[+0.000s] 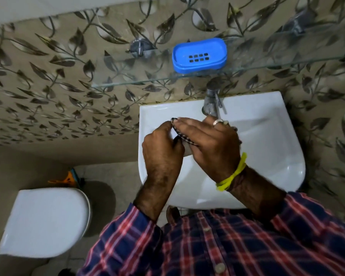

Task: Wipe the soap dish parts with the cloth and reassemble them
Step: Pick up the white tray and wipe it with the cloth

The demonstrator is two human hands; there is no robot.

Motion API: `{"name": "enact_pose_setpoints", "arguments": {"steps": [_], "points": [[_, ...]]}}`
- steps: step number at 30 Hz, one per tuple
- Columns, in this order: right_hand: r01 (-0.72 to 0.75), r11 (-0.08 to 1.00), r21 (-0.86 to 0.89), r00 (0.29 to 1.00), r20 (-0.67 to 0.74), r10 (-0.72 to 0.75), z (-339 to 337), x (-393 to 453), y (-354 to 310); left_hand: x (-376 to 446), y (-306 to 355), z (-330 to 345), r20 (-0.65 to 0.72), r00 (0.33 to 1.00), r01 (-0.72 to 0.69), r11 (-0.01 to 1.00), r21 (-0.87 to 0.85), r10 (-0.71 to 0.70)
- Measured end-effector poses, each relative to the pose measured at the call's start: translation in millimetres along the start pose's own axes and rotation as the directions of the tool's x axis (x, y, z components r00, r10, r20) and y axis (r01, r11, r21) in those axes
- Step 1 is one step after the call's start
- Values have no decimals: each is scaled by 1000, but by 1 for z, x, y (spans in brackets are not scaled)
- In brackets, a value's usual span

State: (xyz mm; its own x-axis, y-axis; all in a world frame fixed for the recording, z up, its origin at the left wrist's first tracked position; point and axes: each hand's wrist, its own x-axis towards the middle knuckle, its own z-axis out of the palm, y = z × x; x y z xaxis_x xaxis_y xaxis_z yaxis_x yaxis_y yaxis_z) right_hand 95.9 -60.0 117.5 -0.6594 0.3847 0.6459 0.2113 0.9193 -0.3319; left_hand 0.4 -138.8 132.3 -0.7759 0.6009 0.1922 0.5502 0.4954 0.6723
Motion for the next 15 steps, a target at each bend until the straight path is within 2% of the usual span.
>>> {"name": "enact_pose_setpoints", "arguments": {"steps": [4,9,13,15], "points": [[-120,991,51,992,-42,122,2,-9,12,-4,-6,0,4,1000,-3,997,-73,3],[-65,996,59,998,-3,65,4,-4,1,0,-5,-3,-94,995,-50,991,-122,39],[-261,965,6,963,-65,260,1,-7,26,-8,-5,-4,-170,982,-105,983,-149,79],[-239,971,6,968,-72,238,4,-8,21,-8,-10,2,-158,986,-75,977,-199,43]]}}
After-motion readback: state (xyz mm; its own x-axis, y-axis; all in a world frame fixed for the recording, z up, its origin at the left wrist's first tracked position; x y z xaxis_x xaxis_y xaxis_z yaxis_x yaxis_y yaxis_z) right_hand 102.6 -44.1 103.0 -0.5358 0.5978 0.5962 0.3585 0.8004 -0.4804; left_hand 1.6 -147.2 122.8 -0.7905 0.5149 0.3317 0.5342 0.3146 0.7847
